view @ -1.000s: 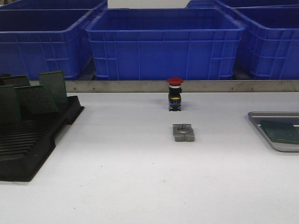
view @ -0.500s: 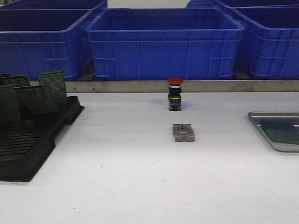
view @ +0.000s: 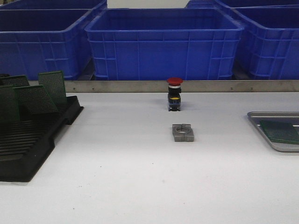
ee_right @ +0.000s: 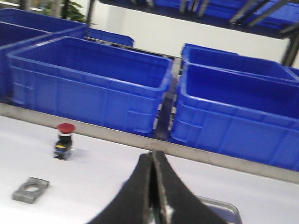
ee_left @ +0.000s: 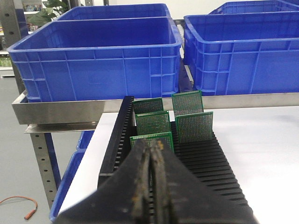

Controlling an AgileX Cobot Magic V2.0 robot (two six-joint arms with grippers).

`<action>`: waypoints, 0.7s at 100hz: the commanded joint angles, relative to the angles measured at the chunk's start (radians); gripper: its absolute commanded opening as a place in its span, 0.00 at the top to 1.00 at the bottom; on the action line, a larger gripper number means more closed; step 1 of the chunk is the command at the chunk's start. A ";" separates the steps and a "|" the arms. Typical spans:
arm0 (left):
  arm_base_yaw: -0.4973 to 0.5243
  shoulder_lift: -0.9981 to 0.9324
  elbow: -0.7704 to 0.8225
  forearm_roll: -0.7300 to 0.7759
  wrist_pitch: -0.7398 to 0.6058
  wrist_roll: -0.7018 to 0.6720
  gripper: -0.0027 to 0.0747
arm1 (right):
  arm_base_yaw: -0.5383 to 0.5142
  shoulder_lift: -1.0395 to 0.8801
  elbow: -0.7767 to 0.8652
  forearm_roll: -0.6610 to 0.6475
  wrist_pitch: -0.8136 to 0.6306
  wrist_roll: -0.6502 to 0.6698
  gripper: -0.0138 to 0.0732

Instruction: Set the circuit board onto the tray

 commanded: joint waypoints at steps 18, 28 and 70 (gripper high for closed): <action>-0.001 -0.029 0.047 -0.002 -0.076 -0.008 0.99 | -0.052 -0.026 0.118 -0.672 -0.145 0.785 0.97; -0.001 -0.029 0.047 -0.002 -0.076 -0.008 0.99 | -0.056 -0.024 0.118 -0.632 -0.143 0.743 0.97; -0.001 -0.029 0.047 -0.002 -0.076 -0.008 0.99 | -0.056 -0.023 0.116 -0.470 -0.141 0.656 0.97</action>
